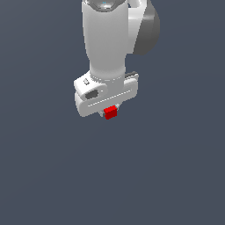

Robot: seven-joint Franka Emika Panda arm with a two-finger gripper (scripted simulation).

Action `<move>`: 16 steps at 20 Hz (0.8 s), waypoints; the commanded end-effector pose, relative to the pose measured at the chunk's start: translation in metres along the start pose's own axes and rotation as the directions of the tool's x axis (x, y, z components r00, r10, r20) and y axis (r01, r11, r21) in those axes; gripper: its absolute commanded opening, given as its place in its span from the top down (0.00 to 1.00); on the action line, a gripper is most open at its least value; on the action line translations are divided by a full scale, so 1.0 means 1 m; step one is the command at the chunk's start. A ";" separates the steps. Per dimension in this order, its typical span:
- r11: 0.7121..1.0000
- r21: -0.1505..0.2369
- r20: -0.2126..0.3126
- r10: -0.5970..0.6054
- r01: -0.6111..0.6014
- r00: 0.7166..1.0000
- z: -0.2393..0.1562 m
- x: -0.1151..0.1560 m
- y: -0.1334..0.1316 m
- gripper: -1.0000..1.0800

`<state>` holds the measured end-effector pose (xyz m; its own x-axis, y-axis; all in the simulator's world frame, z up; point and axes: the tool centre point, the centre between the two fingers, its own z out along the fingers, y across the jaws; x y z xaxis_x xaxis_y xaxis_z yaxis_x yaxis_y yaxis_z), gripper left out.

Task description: Pick up the red cube and move it to a goal position.

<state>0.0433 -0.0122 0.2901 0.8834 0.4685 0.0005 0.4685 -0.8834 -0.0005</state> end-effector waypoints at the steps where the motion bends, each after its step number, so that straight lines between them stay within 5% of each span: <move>1: 1.000 0.000 0.000 0.000 0.000 1.000 -0.027 -0.005 0.008 1.00; 16: 1.000 -0.001 0.000 0.001 -0.001 1.000 -0.112 -0.017 0.035 1.00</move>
<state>0.0446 -0.0503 0.3986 0.8838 0.4678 0.0005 0.4678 -0.8838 0.0000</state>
